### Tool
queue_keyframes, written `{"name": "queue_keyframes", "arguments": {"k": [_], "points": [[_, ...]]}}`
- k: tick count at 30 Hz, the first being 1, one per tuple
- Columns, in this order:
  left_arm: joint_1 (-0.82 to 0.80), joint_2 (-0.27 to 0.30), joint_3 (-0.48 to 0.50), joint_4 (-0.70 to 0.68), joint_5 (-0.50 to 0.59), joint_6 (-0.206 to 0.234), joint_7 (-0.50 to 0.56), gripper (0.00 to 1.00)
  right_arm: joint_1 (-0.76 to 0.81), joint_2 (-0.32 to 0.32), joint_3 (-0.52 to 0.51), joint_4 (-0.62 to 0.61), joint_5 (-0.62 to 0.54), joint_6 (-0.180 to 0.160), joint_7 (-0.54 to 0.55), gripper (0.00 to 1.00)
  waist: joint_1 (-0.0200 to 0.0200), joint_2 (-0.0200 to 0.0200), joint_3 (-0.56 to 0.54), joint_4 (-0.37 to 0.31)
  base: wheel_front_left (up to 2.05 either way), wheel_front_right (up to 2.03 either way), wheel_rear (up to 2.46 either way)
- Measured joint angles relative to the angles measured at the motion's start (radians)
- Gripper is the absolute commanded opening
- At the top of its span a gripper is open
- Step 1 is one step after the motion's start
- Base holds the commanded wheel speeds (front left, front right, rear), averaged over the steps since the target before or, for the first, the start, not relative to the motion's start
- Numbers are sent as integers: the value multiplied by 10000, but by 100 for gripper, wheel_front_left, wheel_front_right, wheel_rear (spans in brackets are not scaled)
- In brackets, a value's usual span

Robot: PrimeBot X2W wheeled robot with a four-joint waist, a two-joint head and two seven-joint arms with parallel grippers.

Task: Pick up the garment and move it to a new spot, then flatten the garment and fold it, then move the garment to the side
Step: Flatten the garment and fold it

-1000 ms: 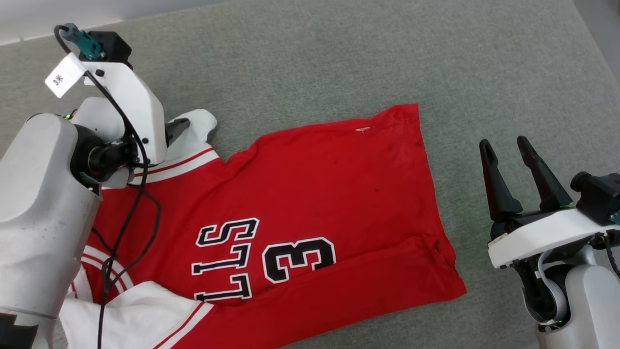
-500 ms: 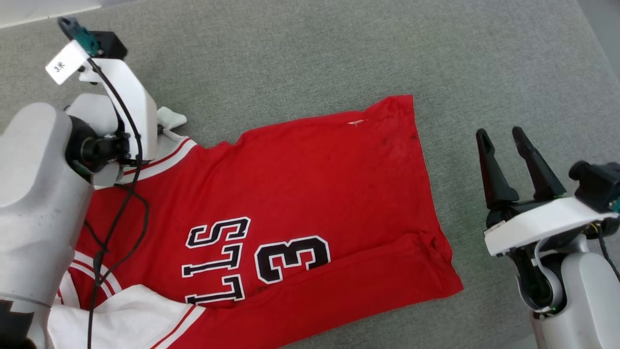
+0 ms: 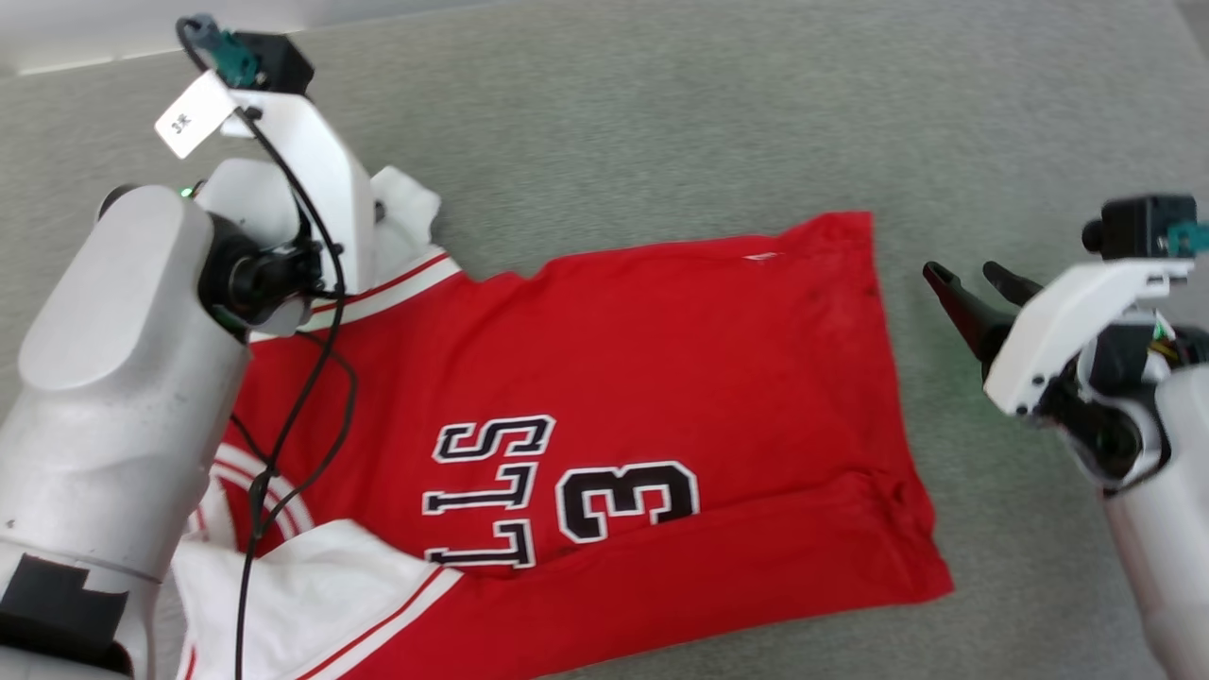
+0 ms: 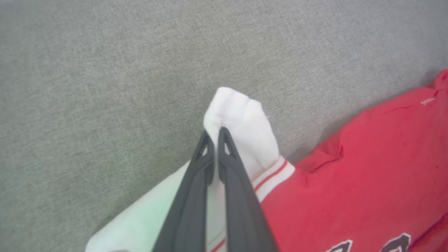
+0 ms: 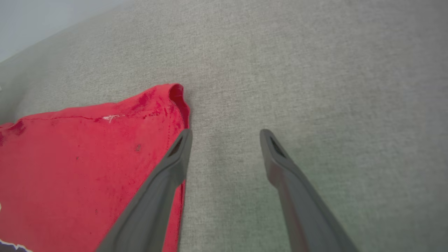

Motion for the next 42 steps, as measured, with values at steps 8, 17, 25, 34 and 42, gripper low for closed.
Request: {"name": "queue_keyframes", "arguments": {"k": [8,17,25,34,42], "points": [[-435,-439,-111,-316,90,-144,-548,0,-2103,-295,980,1459,0,0,1998,100,0,0,252,825,0,0,0],[-623,-698,-178,-303,71,-234,-811,0,-3398,-376,1919,2989,-109,-2,2899,100,0,0,808,1370,0,0,0],[-589,-719,-155,-123,-36,-320,-1080,0,-3750,-405,2420,3519,341,-15,3371,0,0,0,720,1511,0,0,0],[544,-408,322,-583,-506,-407,-2128,0,-3370,-903,2523,2633,516,0,2155,0,-1,0,-6,1531,0,0,0],[2721,-52,671,-1716,-826,-253,-3154,0,-1559,-1290,2345,1563,639,0,1521,0,0,0,-834,1588,0,0,0]]}}
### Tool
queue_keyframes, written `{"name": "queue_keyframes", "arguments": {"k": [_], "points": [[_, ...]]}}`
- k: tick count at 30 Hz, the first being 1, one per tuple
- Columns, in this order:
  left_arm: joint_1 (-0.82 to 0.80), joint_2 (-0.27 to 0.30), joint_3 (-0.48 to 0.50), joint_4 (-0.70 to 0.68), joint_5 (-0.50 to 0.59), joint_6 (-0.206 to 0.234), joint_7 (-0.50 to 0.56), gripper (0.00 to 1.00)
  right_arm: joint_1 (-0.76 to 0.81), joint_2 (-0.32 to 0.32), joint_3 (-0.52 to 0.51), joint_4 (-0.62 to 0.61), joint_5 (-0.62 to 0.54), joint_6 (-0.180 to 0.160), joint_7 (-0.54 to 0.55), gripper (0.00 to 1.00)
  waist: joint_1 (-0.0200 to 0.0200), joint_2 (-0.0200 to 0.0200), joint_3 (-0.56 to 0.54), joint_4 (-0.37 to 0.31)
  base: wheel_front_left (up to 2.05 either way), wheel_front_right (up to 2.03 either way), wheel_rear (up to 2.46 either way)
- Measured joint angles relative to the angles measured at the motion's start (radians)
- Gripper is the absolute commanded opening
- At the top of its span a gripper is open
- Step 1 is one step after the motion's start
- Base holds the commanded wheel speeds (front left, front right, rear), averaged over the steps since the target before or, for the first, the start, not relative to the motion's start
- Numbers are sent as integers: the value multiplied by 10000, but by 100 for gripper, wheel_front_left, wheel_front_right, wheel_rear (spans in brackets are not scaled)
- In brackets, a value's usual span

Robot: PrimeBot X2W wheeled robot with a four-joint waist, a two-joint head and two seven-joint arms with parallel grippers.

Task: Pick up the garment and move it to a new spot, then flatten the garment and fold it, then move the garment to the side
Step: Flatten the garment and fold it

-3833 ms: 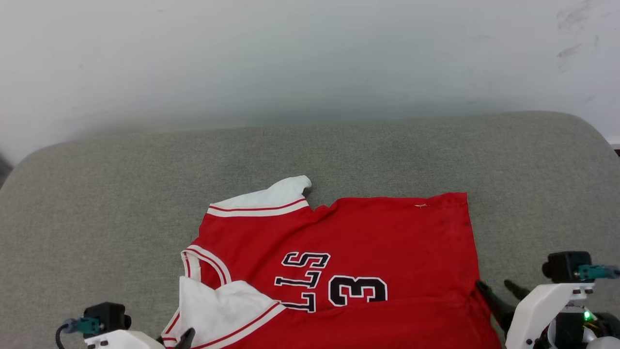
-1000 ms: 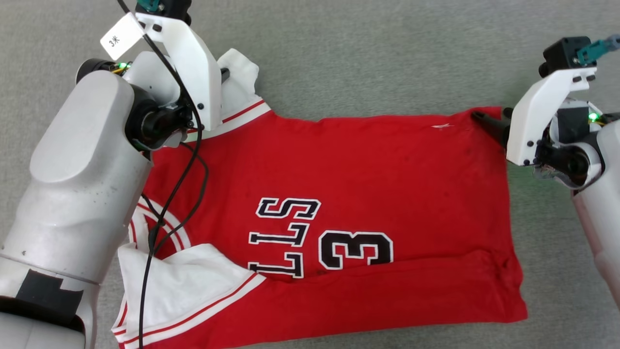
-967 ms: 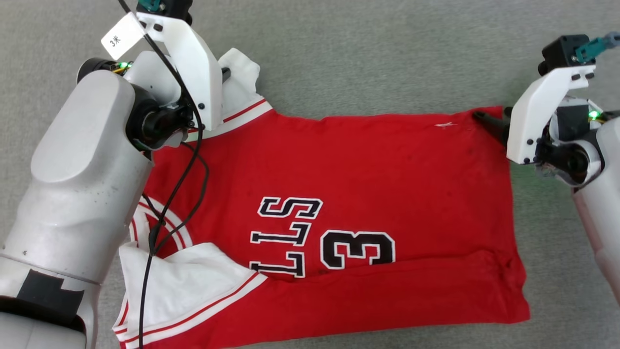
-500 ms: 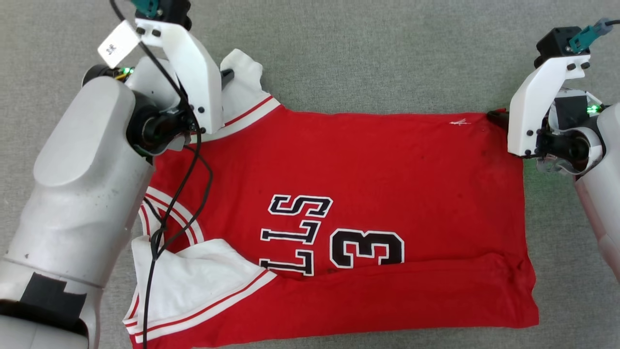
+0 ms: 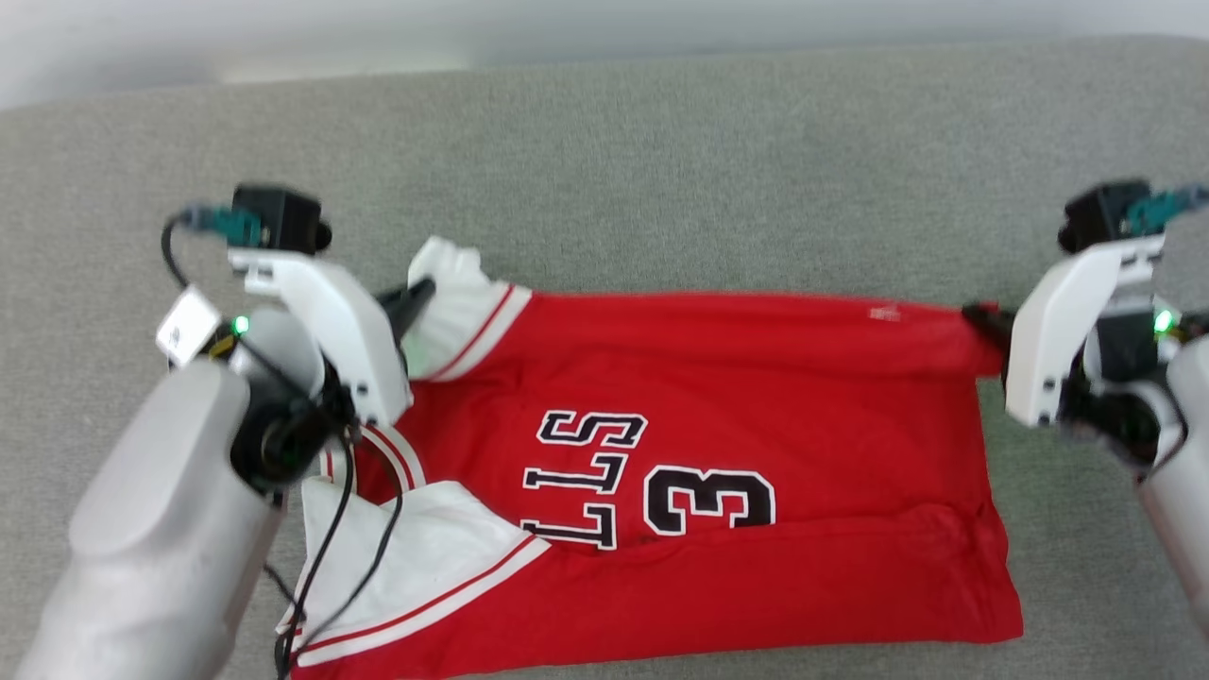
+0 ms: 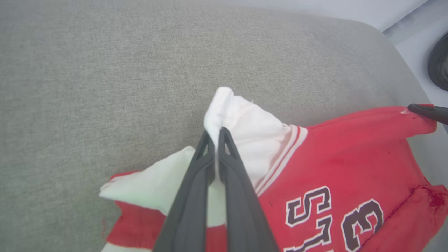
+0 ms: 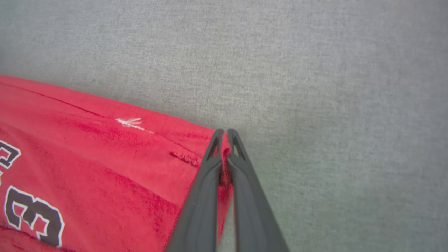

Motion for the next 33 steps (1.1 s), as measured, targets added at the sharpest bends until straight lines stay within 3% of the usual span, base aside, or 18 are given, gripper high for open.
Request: {"name": "queue_keyframes", "arguments": {"k": [9,20,21,22,23,24,26,33], "points": [[3437,412,150,-2008,-165,815,-951,0,2919,121,-529,-1189,48,0,-430,0,-1,0,-1092,71,0,0,0],[5787,353,-90,-2729,-483,1323,-1152,0,4941,518,-1716,-1739,-163,0,-1212,0,-2,0,-1715,172,0,0,0],[5905,307,-100,-2683,-550,1329,-1195,9,5103,562,-1791,-1791,-240,2,-1323,0,-2,0,-1741,167,0,0,0],[5998,249,-111,-2637,-621,1329,-1220,37,5251,614,-1864,-1856,-299,0,-1402,0,-2,0,-1755,153,0,0,0],[6080,186,-136,-2598,-635,1329,-1250,90,5377,685,-1935,-1910,-316,0,-1469,0,-2,0,-1761,136,0,0,0],[6149,121,-142,-2566,-663,1329,-1325,100,5508,752,-1990,-1960,-382,0,-1584,19,-2,0,-1773,121,0,0,0],[6255,48,-155,-2516,-686,1315,-1457,100,5766,903,-2132,-2061,-483,0,-1778,100,-2,0,-1808,100,0,0,0],[6644,-63,-205,-2546,-477,1319,-2077,100,6943,1398,-2627,-2638,-851,0,-2452,100,-2,0,-2080,138,0,0,0]]}}
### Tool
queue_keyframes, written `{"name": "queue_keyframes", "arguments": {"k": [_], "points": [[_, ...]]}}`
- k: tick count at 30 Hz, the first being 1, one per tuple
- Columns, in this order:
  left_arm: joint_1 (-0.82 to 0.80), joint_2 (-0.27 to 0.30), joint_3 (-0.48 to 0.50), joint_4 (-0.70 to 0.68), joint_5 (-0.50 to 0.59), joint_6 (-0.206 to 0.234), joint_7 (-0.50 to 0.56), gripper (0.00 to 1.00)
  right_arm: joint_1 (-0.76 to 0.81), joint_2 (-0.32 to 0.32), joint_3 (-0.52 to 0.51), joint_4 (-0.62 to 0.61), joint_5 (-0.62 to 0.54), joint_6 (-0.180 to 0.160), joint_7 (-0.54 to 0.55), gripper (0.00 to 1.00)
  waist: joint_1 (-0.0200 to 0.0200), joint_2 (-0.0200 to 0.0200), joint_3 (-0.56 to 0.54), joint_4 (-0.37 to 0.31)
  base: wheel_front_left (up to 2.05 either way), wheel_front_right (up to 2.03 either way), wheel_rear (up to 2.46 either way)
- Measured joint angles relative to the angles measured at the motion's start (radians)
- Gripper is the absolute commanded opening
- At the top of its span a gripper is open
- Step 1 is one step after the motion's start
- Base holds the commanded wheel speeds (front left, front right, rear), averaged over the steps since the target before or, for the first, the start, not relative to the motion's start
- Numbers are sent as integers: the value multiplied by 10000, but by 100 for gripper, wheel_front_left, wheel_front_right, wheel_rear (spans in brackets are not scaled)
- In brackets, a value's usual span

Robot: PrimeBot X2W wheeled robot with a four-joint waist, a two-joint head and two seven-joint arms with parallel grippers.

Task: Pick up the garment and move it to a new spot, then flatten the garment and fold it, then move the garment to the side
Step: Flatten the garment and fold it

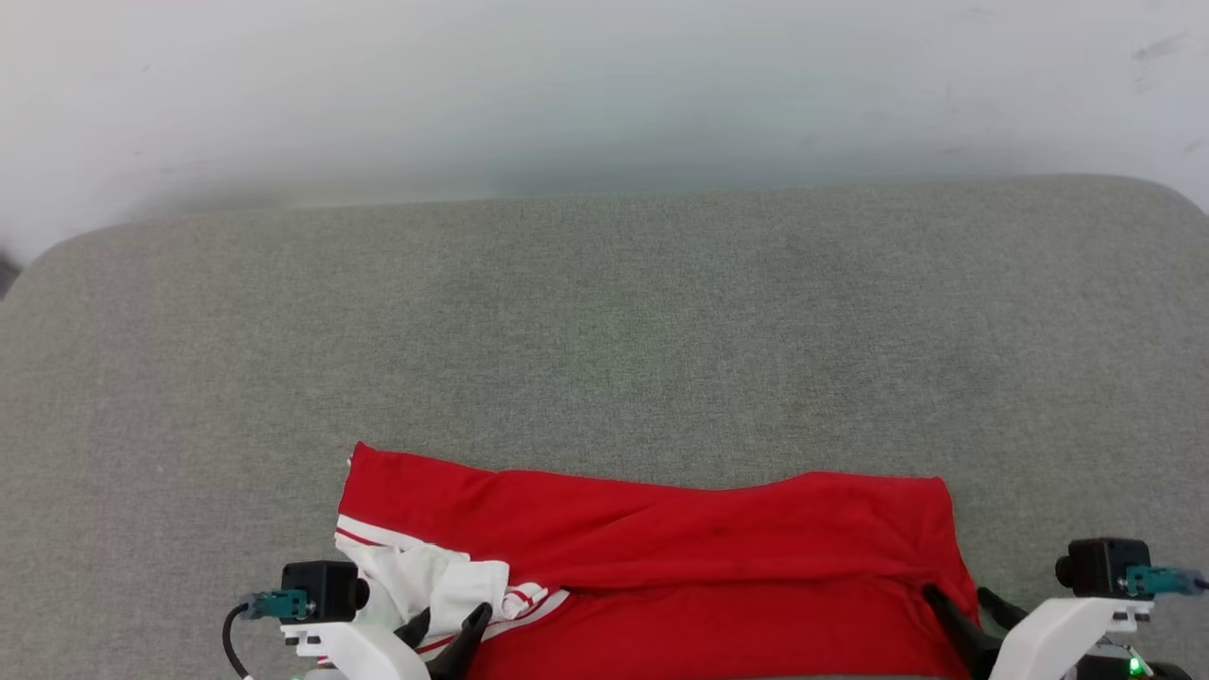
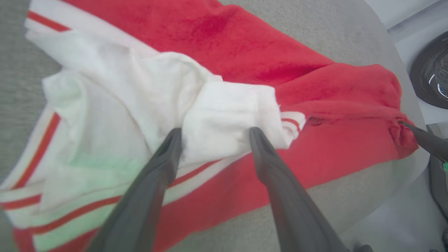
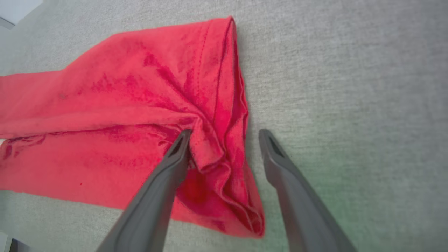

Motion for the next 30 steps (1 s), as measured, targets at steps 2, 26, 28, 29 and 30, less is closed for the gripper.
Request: {"name": "queue_keyframes", "arguments": {"k": [2,26,28,29,30], "points": [[153,36,10,-180,132,96,-242,100,357,102,-180,-299,-58,0,-42,100,0,0,-123,15,0,0,0],[-178,-121,683,-3026,3060,1714,-4165,100,371,242,-2811,-2391,-1055,-2,3292,100,2,0,-92,509,0,0,0],[-294,-109,658,-3183,3457,1908,-4268,100,278,213,-2675,-2355,-1049,-2,3726,100,2,0,71,612,0,0,0],[-321,-104,654,-3266,3616,1998,-4309,100,242,207,-2612,-2341,-1041,-2,3906,100,2,0,150,663,0,0,0],[-339,-98,650,-3344,3791,2090,-4349,100,198,199,-2539,-2326,-1035,-2,4096,100,2,0,230,715,0,0,0]]}}
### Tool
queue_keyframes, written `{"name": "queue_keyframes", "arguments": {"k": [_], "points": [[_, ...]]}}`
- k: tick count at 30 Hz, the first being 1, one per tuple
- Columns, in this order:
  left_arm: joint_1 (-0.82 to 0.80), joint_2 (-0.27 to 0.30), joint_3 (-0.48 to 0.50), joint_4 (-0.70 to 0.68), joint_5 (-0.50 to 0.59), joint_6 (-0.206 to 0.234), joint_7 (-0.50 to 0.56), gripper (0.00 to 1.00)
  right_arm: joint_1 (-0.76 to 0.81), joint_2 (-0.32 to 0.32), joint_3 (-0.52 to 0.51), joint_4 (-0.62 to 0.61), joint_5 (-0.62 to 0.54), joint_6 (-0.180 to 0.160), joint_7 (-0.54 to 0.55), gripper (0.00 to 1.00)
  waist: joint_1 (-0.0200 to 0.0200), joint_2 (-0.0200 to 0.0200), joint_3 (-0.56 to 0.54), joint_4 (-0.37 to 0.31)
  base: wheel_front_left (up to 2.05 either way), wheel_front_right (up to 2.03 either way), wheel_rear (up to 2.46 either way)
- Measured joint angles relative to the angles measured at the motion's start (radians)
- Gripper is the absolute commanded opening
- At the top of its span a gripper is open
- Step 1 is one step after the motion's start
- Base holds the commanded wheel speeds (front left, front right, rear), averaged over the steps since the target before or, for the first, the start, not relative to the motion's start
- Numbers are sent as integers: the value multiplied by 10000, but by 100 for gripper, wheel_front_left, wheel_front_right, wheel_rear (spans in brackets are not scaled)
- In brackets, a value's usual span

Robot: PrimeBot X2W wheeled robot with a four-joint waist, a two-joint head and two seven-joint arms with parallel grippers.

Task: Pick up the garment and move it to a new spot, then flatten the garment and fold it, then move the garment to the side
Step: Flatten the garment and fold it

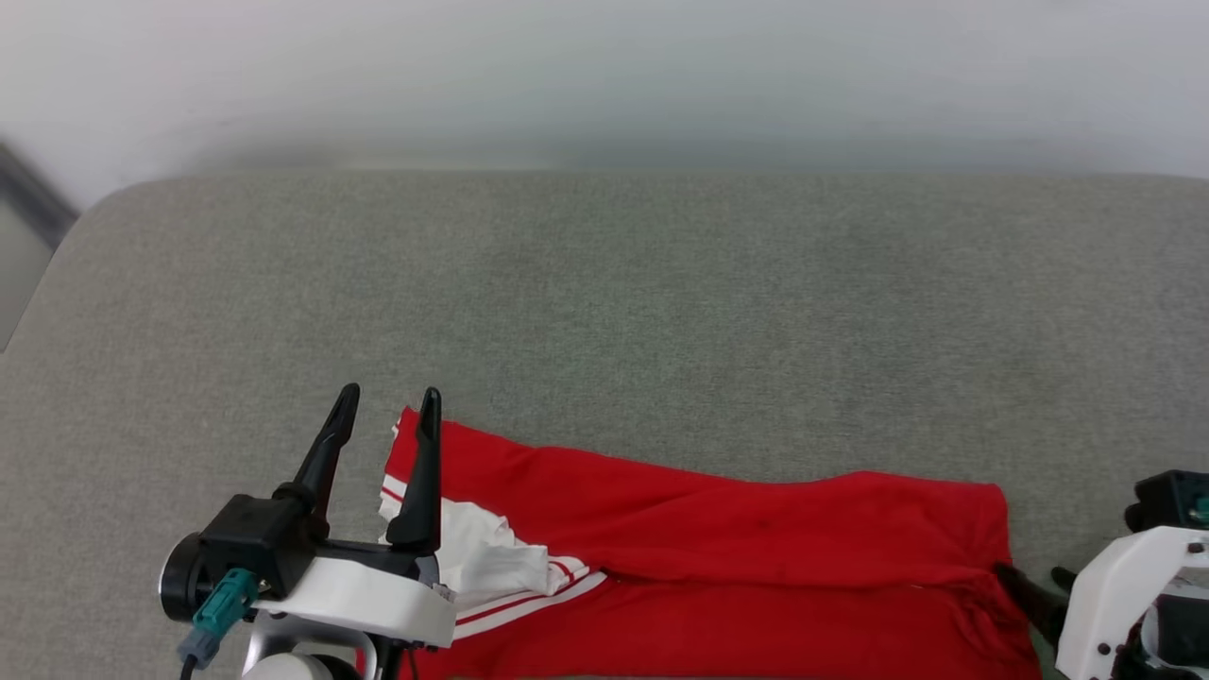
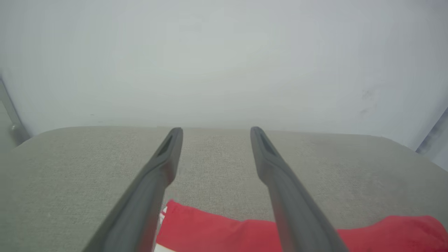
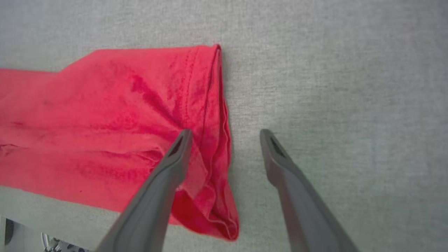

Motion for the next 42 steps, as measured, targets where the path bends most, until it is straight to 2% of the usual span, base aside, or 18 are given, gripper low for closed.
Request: {"name": "queue_keyframes", "arguments": {"k": [5,14,16,17,31,35,42], "points": [[-9,92,-73,-242,535,316,-65,100,-145,128,301,221,40,0,805,100,0,0,365,246,0,0,0],[-13,104,-194,-293,583,401,59,100,-320,165,752,658,86,-2,1469,100,0,0,621,357,0,0,0],[-53,79,-205,-274,577,399,56,100,-423,136,836,715,213,-17,1613,31,0,0,675,362,0,0,0],[-88,65,-205,-259,577,397,52,100,-456,128,849,732,276,-17,1626,0,0,0,697,362,0,0,0],[70,130,-230,247,493,414,17,100,-528,33,970,412,337,0,1049,0,0,0,-43,188,0,0,0],[212,314,-251,309,491,403,82,100,-228,-94,224,125,-42,2,809,0,0,0,-377,-36,0,0,0],[335,362,-301,389,491,439,105,100,235,-123,-1563,90,-278,2,1030,0,0,0,-707,-152,0,0,0]]}}
